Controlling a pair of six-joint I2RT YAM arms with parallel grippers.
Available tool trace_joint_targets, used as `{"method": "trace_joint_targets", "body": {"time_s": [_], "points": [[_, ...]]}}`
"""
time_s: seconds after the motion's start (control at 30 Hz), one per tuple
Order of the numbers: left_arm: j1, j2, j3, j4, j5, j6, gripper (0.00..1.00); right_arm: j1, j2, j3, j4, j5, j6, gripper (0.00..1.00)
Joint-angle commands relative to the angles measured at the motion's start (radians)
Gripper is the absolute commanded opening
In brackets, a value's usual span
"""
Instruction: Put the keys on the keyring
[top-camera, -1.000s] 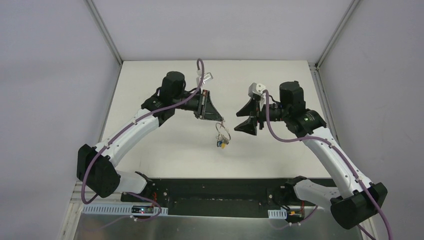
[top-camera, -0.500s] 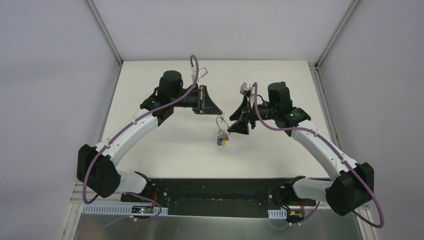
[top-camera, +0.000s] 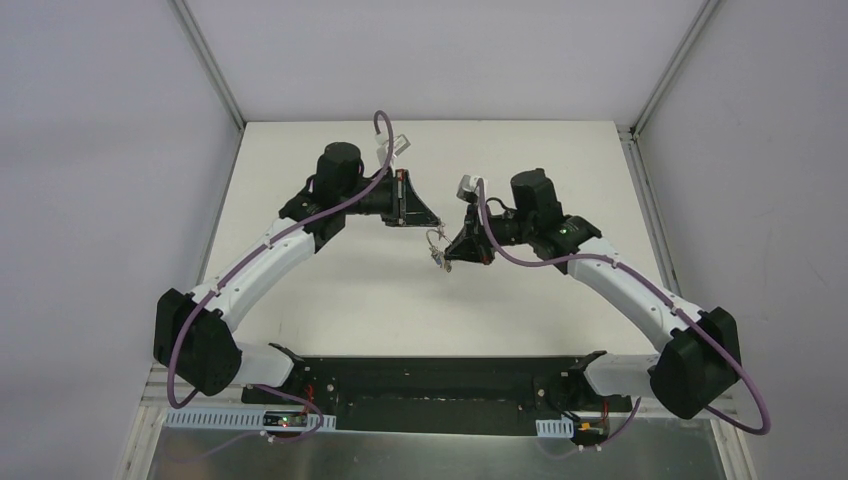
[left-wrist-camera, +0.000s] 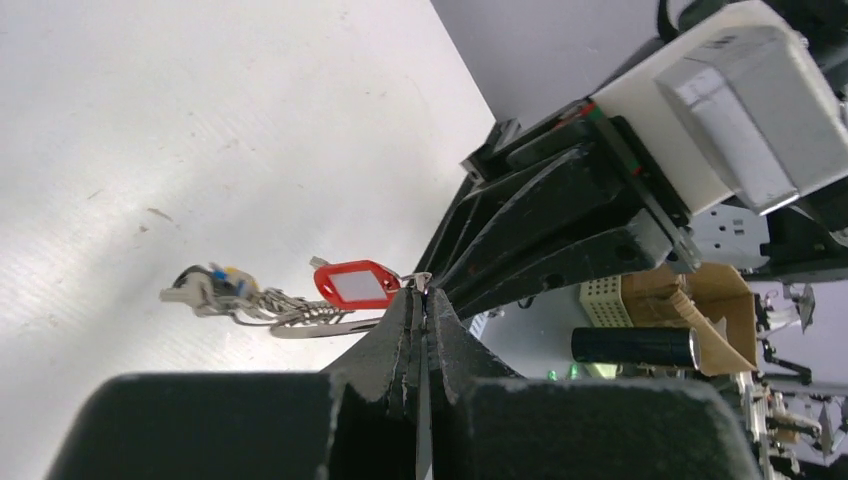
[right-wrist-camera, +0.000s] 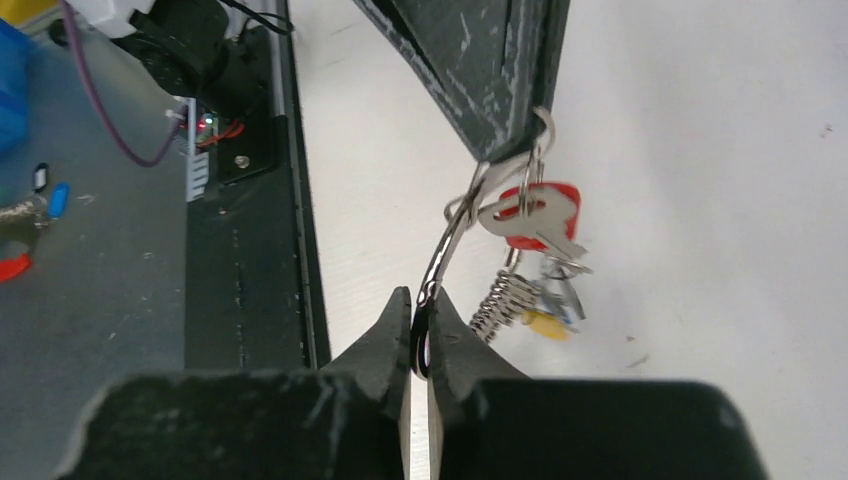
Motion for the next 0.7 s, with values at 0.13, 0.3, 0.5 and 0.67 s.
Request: {"method": "trace_joint_targets", "body": {"time_s": [0.13, 0.3, 0.5, 0.67], "points": [[0.068, -0.075, -0.062, 0.042, -0.061, 0.122, 0.08, 0.003, -0.056, 0.123, -0.147, 0.095, -0.126, 0.00], [0.071, -0.065, -0.066, 0.021, -0.065, 0.153, 0.25, 0.005, -0.056, 0.148, -0.171, 0.099, -0.126, 0.00], [0.072, -0.079, -0.015, -0.179, -0.157, 0.282, 0.50, 0.004, -0.083, 0.151, -0.152, 0.183, -0.116, 0.00], [0.076, -0.108, 0.017, -0.304, -0.310, 0.377, 0.64, 0.004, -0.079, 0.188, -0.188, 0.239, -0.138, 0.00]]}}
